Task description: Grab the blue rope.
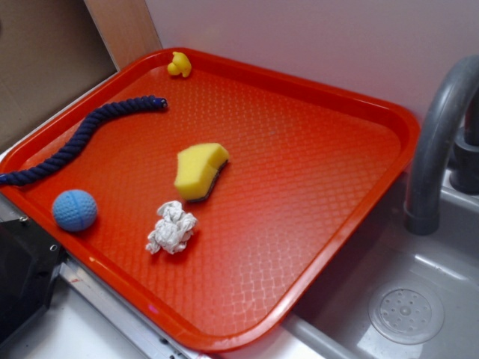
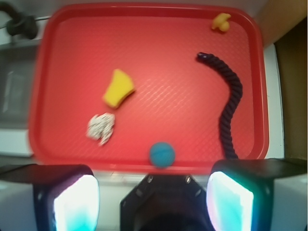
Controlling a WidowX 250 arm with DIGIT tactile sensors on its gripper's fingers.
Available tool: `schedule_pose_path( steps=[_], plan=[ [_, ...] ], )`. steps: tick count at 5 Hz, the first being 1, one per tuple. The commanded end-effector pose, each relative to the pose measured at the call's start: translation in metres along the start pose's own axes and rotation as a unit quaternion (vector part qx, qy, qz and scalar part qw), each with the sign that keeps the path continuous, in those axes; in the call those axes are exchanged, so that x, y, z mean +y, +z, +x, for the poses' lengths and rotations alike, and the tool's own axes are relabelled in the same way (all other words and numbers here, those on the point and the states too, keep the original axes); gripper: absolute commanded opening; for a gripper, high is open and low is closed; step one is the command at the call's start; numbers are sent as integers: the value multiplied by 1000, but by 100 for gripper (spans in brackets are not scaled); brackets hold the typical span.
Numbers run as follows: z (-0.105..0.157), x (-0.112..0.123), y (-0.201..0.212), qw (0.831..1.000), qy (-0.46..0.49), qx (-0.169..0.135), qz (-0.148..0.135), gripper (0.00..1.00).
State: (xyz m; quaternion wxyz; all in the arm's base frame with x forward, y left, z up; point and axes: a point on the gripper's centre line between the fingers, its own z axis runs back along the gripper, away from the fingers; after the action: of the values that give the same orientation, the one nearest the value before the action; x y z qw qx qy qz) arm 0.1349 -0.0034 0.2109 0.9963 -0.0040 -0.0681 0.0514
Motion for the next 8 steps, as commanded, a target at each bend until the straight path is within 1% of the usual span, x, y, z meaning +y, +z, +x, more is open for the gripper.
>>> schedule_pose_path(
  steps=[1, 2, 3, 4, 5, 6, 7, 8],
  plan=[
    [30, 49, -44, 1000, 21, -15, 12, 100],
    [32, 69, -66, 999, 33, 0, 19, 100],
    [20, 88, -95, 999, 33, 24, 10, 100],
    [10, 99, -115, 998, 45, 54, 3, 100],
    [4, 110, -132, 996, 53, 71, 28, 100],
    [-1, 109, -145, 995, 46, 81, 36, 100],
    [-7, 107, -167, 995, 17, 96, 32, 100],
    [-7, 116, -184, 993, 25, 111, 37, 100]
  ],
)
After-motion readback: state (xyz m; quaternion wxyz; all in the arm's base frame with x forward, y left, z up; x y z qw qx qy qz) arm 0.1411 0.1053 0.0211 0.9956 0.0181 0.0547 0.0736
